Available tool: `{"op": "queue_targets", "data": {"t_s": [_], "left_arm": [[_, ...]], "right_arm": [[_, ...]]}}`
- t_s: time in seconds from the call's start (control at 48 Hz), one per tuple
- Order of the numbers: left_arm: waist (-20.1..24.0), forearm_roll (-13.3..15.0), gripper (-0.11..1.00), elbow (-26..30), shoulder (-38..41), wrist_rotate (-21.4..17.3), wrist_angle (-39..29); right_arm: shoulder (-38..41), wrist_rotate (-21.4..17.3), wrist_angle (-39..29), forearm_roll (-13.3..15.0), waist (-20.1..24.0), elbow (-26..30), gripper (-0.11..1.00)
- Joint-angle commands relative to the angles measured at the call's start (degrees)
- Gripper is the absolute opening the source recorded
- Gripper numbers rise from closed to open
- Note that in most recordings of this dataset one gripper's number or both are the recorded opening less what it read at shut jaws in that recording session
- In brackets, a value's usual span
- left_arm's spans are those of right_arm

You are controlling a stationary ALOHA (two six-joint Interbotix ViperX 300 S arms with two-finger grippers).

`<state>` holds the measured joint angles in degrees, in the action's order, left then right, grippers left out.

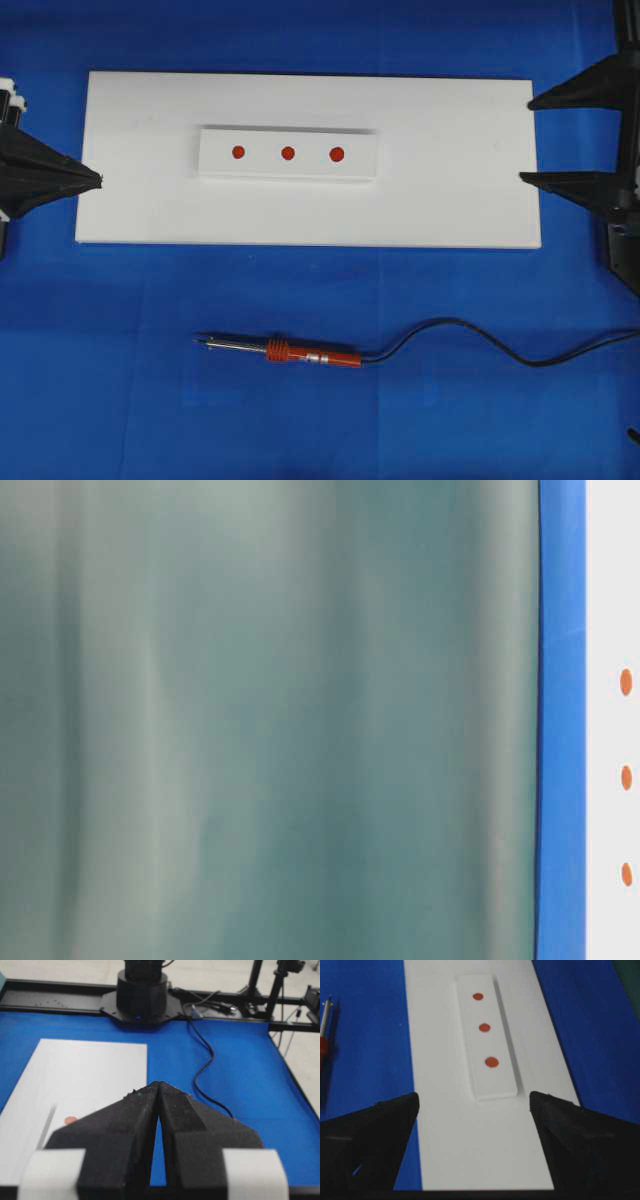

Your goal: Touch the tip of the soldering iron to the mark.

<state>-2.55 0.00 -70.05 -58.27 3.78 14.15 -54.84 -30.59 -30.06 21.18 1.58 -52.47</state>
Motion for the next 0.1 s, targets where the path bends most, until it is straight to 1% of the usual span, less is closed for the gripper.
{"op": "queue_targets", "data": {"t_s": [0.0,0.083], "left_arm": [[-0.2,-0.1,0.0,0.6,0.2,0.1,0.5],[-0.4,-0.2,0.0,0.6,0.2,0.1,0.6]], "right_arm": [[-2.6,0.0,0.9,-0.2,-0.2,-1.5,0.84],[-4.7,0.0,1.0,-0.4,-0.2,-3.1,0.84]]}}
